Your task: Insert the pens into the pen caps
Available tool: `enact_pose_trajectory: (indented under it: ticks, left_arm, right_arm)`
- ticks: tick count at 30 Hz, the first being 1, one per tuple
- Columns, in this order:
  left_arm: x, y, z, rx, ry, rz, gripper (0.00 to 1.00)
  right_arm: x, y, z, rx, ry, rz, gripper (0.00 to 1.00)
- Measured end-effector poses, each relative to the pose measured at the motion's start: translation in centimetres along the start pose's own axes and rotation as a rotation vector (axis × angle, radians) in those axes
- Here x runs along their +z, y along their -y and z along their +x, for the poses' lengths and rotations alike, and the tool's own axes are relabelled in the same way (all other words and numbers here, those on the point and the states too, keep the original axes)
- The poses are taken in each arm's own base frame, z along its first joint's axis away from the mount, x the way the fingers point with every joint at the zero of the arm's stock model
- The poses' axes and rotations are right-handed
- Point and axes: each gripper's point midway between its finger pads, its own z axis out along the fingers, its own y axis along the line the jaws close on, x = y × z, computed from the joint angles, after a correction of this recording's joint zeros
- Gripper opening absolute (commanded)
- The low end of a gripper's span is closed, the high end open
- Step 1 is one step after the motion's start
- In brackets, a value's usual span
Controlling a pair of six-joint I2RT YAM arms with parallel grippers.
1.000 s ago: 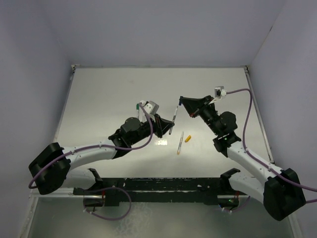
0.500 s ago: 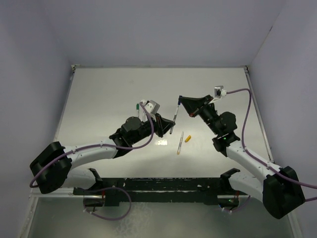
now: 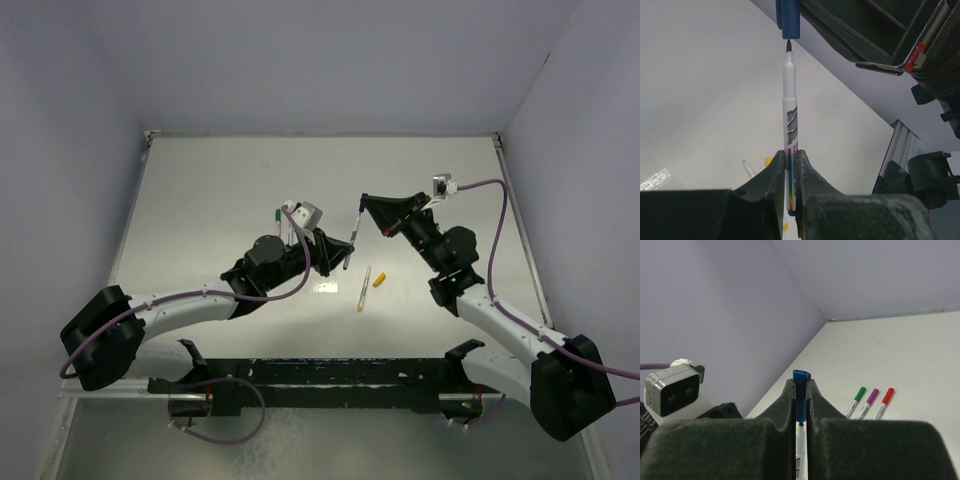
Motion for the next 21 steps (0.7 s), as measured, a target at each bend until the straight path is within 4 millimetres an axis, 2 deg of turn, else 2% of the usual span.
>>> enact_pose_trajectory:
  ticks: [15,21]
  left_arm:
    - [0.1,0.0,0.0,-0.004,0.001,-0.002,0.00]
    - [0.6,-0.4,-0.5,-0.021,0.036,-0.023,0.00]
  right_arm:
    - [-0.3,0.2,1.1,0.031,-0.013,-0.019,0.00]
    - [-0.5,0.3,2.9,0.058,-0.073,-0.038,0.00]
